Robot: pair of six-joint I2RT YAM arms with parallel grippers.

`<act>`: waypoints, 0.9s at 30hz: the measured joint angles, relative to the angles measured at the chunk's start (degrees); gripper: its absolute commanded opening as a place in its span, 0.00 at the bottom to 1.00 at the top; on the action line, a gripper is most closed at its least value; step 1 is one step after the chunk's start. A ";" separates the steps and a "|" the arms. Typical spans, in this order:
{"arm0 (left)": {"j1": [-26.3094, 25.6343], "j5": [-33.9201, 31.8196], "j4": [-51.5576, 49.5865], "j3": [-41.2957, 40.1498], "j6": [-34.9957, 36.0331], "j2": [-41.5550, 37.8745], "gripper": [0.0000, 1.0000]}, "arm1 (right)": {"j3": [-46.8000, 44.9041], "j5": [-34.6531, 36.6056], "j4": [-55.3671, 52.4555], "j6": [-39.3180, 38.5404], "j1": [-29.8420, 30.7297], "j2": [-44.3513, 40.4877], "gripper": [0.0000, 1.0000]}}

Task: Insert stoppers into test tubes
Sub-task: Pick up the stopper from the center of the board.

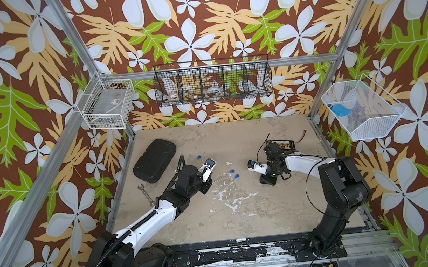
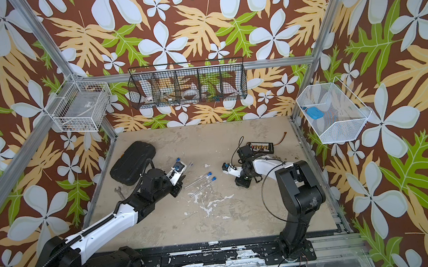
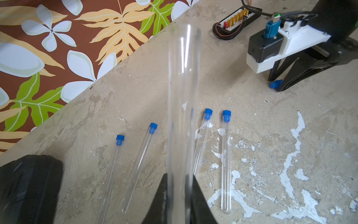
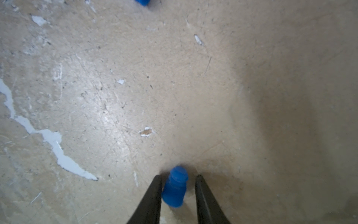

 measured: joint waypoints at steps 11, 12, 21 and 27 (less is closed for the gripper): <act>0.00 0.00 0.00 0.00 0.00 0.00 0.00 | 0.04 0.13 -0.48 -0.26 0.00 0.00 0.27; 0.00 0.00 0.00 0.00 0.00 0.00 0.00 | 0.04 0.13 -0.52 -0.28 0.00 0.00 0.27; 0.00 -0.02 0.00 0.00 0.00 0.00 0.00 | 0.26 0.37 -1.14 -0.85 0.00 0.00 0.20; 0.00 0.00 0.00 0.00 0.00 0.00 0.00 | 0.17 0.98 -1.42 -1.55 0.00 -0.52 0.15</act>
